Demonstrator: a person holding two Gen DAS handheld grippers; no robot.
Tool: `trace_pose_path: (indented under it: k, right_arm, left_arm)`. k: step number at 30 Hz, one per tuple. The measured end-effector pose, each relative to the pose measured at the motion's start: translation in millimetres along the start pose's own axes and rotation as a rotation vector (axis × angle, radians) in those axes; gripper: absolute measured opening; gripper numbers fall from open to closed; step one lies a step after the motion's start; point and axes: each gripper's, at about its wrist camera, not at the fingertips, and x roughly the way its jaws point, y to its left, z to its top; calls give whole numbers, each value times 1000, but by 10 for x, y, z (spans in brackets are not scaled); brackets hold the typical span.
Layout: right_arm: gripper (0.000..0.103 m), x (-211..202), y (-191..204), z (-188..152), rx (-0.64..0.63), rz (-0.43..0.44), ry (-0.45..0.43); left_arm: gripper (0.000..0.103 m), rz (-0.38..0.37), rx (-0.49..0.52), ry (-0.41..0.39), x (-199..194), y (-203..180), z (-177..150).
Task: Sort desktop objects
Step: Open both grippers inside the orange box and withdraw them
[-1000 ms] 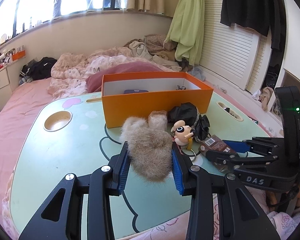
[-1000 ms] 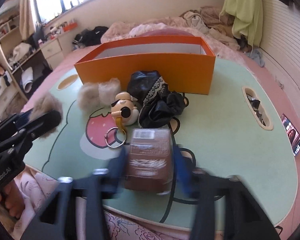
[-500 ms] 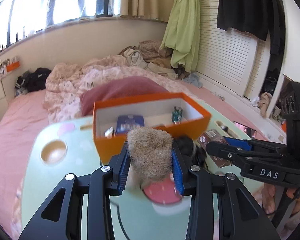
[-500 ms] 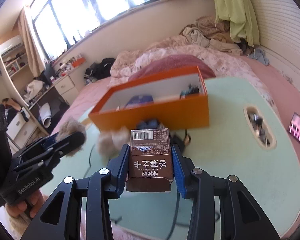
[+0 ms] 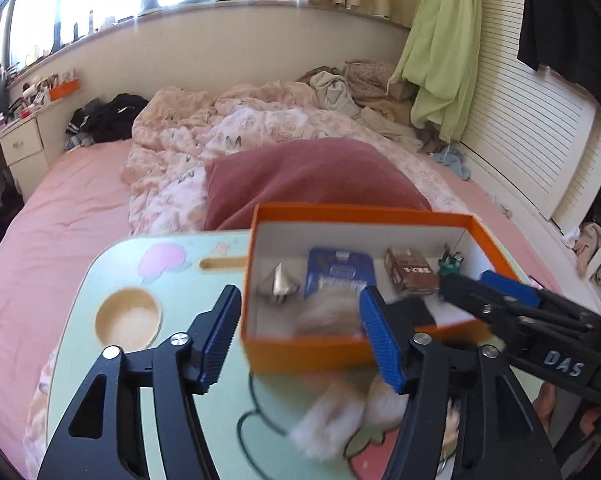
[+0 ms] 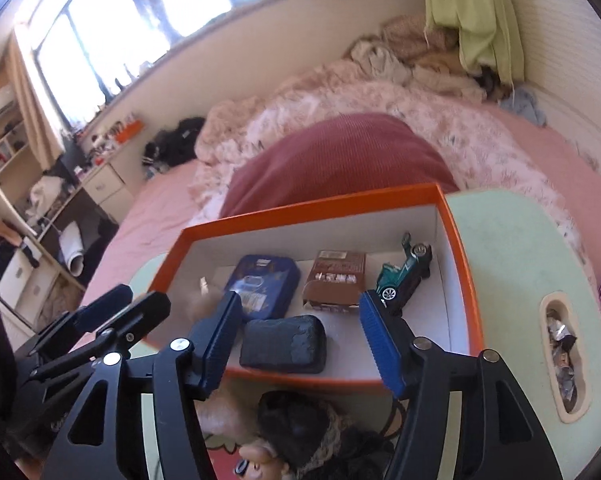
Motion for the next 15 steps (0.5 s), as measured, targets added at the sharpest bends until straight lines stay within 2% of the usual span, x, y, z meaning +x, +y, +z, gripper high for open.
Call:
trace_pose_path:
  k: [4, 5, 6, 10, 12, 15]
  right_arm:
    - [76, -338, 84, -206, -25, 34, -41]
    - [79, -397, 101, -265, -32, 37, -34]
    - [80, -447, 117, -330, -45, 31, -17]
    - [80, -572, 120, -693, -119, -39, 58]
    - [80, -559, 52, -879, -127, -64, 113]
    - [80, -432, -13, -1093, -142, -132, 193]
  left_arm:
    - [69, -26, -19, 11, -260, 64, -311]
    - [72, -30, -7, 31, -309, 61, -408]
    - [77, -27, 19, 60, -340, 25, -516]
    - [78, 10, 110, 136, -337, -88, -932]
    - [79, 13, 106, 169, -264, -87, -1076]
    - [84, 16, 85, 159, -285, -62, -1112]
